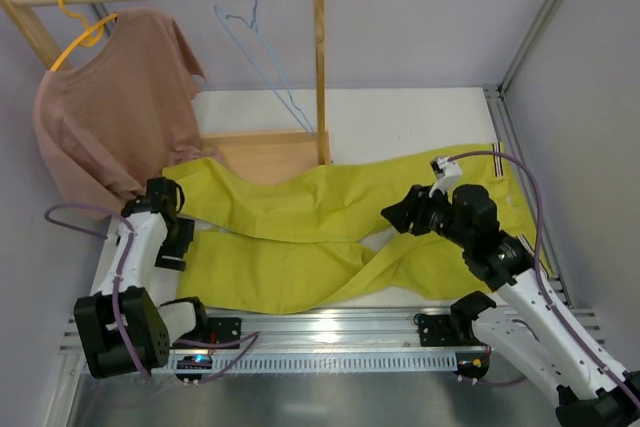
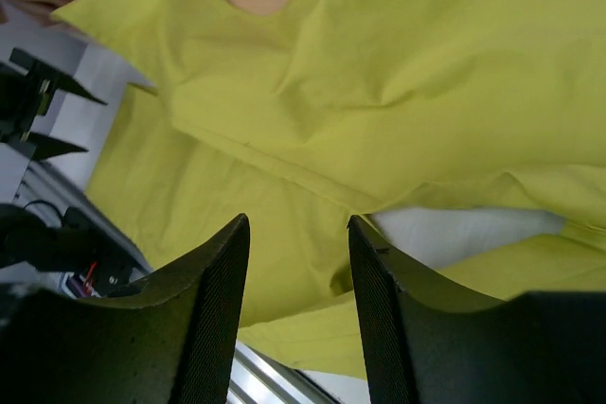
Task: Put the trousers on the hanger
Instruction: Fold the trousers
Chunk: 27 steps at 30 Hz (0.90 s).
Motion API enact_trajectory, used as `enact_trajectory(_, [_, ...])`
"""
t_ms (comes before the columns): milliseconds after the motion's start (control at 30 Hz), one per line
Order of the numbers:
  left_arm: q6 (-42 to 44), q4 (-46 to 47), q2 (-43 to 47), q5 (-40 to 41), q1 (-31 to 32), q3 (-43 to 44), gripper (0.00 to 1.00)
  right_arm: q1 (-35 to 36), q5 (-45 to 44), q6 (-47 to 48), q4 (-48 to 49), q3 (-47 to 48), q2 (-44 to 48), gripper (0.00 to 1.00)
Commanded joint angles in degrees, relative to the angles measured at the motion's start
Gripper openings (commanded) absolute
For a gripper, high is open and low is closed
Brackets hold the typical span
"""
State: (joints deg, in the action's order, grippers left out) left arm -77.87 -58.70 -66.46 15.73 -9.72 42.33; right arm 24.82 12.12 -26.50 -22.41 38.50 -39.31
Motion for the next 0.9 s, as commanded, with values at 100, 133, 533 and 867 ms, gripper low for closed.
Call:
enact_trajectory(100, [-6.2, -7.6, 5.8, 6.2, -2.2, -0.3, 0.76, 10.1, 5.9, 0.0, 14.5, -9.8, 5.3, 0.5])
enact_trajectory(133, [-6.2, -8.1, 5.8, 5.8, -2.8, -1.4, 0.77, 14.7, 5.5, 0.6, 16.0, -10.5, 4.8, 0.5])
enact_trajectory(533, [-4.1, -11.8, 2.2, 3.3, -7.2, 2.6, 0.77, 49.3, -10.9, 21.6, 15.6, 4.6, -24.5, 0.59])
enact_trajectory(867, [0.4, -7.2, 0.3, 0.1, -9.4, 2.5, 0.79, 58.8, -15.0, 29.4, 15.8, 14.8, -45.2, 0.59])
